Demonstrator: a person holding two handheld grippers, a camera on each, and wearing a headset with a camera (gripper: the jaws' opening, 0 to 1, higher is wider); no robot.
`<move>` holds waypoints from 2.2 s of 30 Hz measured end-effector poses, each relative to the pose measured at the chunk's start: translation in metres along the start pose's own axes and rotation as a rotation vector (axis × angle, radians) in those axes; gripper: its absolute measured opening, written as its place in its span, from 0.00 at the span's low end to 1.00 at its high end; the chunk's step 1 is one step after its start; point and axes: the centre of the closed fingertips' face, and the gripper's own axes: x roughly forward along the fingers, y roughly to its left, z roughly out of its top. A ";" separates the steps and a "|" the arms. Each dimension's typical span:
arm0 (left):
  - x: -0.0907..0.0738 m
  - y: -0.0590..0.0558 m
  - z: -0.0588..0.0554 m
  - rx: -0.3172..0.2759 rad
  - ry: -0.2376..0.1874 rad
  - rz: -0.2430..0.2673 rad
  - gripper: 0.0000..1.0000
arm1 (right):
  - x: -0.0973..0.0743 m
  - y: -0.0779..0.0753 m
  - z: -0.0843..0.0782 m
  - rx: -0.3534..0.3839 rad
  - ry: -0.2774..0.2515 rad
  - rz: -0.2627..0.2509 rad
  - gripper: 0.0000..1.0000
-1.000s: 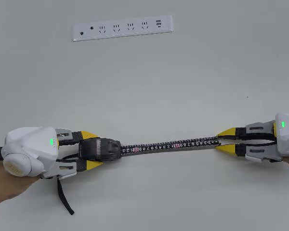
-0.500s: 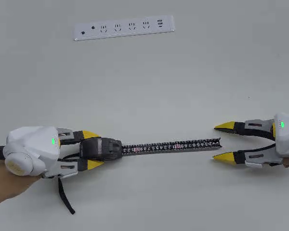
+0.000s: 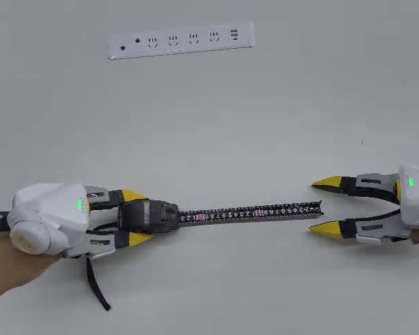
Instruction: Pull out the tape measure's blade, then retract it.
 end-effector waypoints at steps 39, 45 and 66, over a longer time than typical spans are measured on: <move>-0.012 0.013 0.001 -0.058 -0.057 0.103 0.62 | -0.001 0.003 0.021 0.066 -0.055 -0.076 0.49; -0.021 0.013 0.004 -0.097 -0.074 0.125 0.63 | -0.003 0.009 0.030 0.107 -0.086 -0.127 0.50; -0.070 0.002 -0.001 -0.284 -0.172 0.260 0.70 | -0.015 0.033 0.062 0.198 -0.153 -0.283 0.59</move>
